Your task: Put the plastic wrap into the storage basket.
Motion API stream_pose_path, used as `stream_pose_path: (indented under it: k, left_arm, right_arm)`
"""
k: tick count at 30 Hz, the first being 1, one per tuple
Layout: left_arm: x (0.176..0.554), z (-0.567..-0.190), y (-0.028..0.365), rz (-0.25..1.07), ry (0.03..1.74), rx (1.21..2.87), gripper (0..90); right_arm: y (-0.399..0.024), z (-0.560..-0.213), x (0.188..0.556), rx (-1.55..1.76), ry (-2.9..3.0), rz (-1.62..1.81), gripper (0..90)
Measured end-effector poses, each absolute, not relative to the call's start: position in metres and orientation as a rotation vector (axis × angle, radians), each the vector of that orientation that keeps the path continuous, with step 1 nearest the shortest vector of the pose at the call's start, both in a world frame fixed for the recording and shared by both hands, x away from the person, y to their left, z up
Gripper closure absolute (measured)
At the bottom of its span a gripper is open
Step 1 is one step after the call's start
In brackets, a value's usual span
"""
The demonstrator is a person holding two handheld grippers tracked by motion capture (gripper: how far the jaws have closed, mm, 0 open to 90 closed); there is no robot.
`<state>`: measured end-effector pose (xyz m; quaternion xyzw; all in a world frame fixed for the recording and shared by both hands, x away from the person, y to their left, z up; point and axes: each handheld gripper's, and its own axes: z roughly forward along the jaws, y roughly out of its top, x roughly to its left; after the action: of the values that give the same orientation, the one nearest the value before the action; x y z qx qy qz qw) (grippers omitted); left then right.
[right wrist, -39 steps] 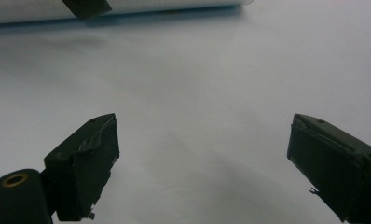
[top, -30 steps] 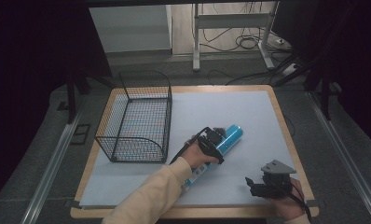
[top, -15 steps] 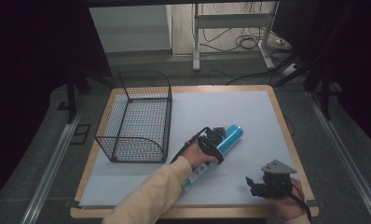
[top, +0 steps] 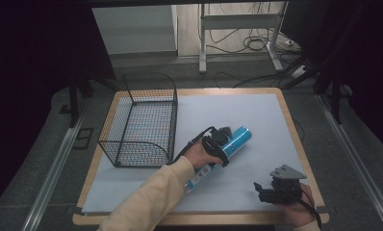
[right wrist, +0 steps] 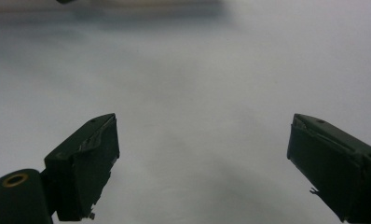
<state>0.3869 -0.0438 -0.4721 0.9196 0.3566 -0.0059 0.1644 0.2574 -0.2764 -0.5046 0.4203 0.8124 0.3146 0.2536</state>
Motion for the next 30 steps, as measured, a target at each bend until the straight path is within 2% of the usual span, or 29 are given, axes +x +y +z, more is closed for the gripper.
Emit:
stream_pose_path:
  k: [30]
  left_arm:
    - [0.384, -0.450, -0.028, 0.010, 0.991, 2.584, 31.3]
  right_arm:
    - [-0.277, -0.504, 0.257, 1.141, 2.199, 0.849, 9.5]
